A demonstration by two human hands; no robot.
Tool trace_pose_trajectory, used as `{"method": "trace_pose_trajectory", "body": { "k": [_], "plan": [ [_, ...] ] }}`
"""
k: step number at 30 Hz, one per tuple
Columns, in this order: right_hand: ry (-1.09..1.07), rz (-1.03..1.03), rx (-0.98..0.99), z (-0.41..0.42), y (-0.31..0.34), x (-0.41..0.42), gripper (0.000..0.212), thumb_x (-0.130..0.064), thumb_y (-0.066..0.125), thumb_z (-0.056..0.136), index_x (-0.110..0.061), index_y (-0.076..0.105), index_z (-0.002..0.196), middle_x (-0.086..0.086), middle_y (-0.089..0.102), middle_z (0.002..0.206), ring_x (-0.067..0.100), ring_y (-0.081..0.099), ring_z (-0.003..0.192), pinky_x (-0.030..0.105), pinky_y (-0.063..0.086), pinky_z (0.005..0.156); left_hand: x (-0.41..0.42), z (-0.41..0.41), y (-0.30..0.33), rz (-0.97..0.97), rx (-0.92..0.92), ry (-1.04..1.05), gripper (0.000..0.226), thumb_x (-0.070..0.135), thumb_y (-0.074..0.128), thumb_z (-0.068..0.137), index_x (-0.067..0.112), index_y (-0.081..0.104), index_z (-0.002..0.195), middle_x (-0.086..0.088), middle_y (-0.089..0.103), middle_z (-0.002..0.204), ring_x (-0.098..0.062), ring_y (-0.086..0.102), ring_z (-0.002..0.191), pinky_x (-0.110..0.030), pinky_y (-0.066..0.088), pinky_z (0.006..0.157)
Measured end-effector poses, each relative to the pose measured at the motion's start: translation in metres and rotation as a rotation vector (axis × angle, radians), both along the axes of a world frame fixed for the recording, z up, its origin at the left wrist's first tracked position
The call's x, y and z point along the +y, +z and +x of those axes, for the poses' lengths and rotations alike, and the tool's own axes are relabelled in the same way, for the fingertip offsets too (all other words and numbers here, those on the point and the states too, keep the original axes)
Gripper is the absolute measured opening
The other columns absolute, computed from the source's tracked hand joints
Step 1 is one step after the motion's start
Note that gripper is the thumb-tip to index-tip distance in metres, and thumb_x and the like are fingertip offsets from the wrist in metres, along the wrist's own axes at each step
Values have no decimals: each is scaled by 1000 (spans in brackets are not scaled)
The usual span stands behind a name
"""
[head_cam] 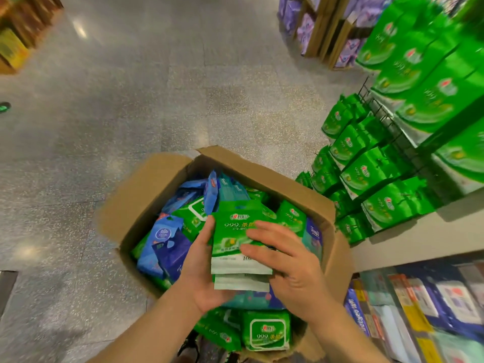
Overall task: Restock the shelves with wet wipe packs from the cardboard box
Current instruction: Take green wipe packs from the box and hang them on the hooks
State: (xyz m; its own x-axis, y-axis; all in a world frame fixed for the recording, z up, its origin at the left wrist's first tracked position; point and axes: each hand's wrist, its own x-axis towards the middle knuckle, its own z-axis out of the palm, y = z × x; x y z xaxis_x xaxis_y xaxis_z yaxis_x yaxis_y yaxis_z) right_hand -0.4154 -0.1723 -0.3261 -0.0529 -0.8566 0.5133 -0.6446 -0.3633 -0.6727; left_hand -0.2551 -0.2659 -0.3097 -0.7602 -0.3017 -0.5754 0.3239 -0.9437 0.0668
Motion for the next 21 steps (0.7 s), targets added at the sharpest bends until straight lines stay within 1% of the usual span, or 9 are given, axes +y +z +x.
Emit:
{"method": "trace_pose_trajectory", "body": {
  "k": [2,4,6,9,11,13,16,18,21],
  "plan": [
    [76,48,-25,0,1,-2,70,28,59,72,-15,73,124,3,65,137,30,52,139,49,44,112,1,5,-1,-32,67,-4,83,67,55,91,-1,62,138,-28,65,132,-45,68,112,-55,53,98],
    [133,131,-29,1,5,-3,60,13,55,77,-14,71,128,0,60,144,26,46,144,50,34,120,1,10,-5,-84,67,19,80,51,77,83,0,58,142,-25,61,139,-43,65,118,-55,50,104],
    [161,235,14,3,7,-4,58,1,54,79,-18,68,132,-7,56,149,21,41,148,48,27,123,-3,13,-14,-118,28,50,83,33,93,67,1,63,137,-23,63,137,-40,68,114,-54,52,102],
    [140,304,80,-1,0,-6,65,-4,50,76,-26,67,134,-15,54,149,13,42,146,34,28,122,-8,17,-26,-128,-61,71,81,20,99,46,-1,74,120,-22,71,121,-38,72,98,-49,56,91],
    [-4,321,-8,-8,-14,-10,63,0,49,74,-28,69,127,-20,60,138,5,50,135,22,34,115,-11,21,-32,-135,-101,70,81,19,98,40,-2,75,115,-22,71,118,-38,72,94,-48,54,93],
    [-331,423,-215,-20,-32,-18,52,1,53,83,-34,68,118,-20,65,124,-1,58,119,17,44,102,-13,27,-37,-153,-127,59,85,20,96,42,-4,73,120,-23,68,125,-39,70,96,-50,51,96],
    [-809,659,-364,-46,-72,-34,25,-13,64,92,-21,66,115,2,68,116,18,63,108,38,50,96,-14,35,-42,-165,-144,60,92,21,95,46,-4,67,130,-23,62,138,-39,69,98,-49,51,95],
    [-937,797,-289,-58,-93,-46,31,-26,69,90,-11,65,117,15,64,116,34,58,115,44,45,101,-12,39,-45,-162,-143,74,92,22,94,48,-3,66,132,-22,62,139,-38,69,98,-49,51,96],
    [-984,1010,-171,-63,-111,-62,58,-46,71,87,-4,59,126,26,59,126,43,47,126,47,36,110,-10,44,-51,-133,-147,121,96,22,94,48,-2,63,136,-22,64,135,-39,67,99,-51,48,98]
  ]
}}
